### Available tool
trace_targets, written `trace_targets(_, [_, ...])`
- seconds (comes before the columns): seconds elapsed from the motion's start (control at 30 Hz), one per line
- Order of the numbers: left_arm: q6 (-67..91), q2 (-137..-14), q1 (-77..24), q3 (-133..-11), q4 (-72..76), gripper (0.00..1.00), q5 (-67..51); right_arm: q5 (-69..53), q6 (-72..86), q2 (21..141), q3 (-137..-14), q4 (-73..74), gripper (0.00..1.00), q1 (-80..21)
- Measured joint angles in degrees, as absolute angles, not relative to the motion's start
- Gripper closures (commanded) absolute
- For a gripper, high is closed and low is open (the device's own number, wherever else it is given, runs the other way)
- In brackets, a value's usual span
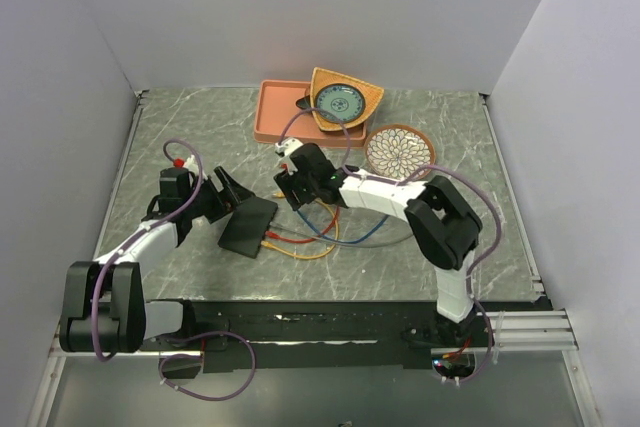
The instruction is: Insert the plug into the switch port
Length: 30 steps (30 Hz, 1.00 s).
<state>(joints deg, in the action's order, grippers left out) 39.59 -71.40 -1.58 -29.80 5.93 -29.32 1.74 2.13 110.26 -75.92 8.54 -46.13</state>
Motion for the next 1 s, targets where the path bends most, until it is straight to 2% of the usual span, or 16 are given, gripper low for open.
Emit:
trace_targets(0.07, [39.57,-71.79,-1.58,-29.82,5.61,0.11,-29.3,0.43,2.37,112.14,-77.01,8.71,0.36,-46.13])
trace_targets(0.17, [39.53,-72.49,-1.58,-29.91,5.23,0.11,-29.3,-1.28,2.76,113.8,-77.17,9.21,0.5,-46.13])
trace_targets(0.33, [39.4,-74.26,-1.58,-30.17,5.15,0.12,-29.3,-3.07,3.2,116.14,-77.82,10.72,0.67,-46.13])
trace_targets(0.37, [39.38,-74.37,-1.58,-30.17,5.06,0.12,-29.32,-3.33,3.36,116.66,-78.02,10.74,0.8,-46.13])
trace_targets(0.47, [39.07,-74.35,-1.58,-30.26,4.95,0.12,-29.3,-3.92,3.33,117.01,-78.26,10.33,0.96,-46.11])
trace_targets(0.53, [38.74,-74.22,-1.58,-30.3,4.91,0.12,-29.3,-4.25,3.42,117.05,-78.24,9.91,1.0,-46.09])
trace_targets(0.83, [38.65,-67.75,-1.58,-30.3,6.0,0.14,-30.52,-6.63,2.09,110.61,-70.02,4.78,1.0,-46.09])
trace_targets(1.0, [39.75,-63.86,-1.58,-29.56,10.9,0.2,-34.7,-11.64,-0.73,104.27,-65.17,0.91,1.0,-46.09])
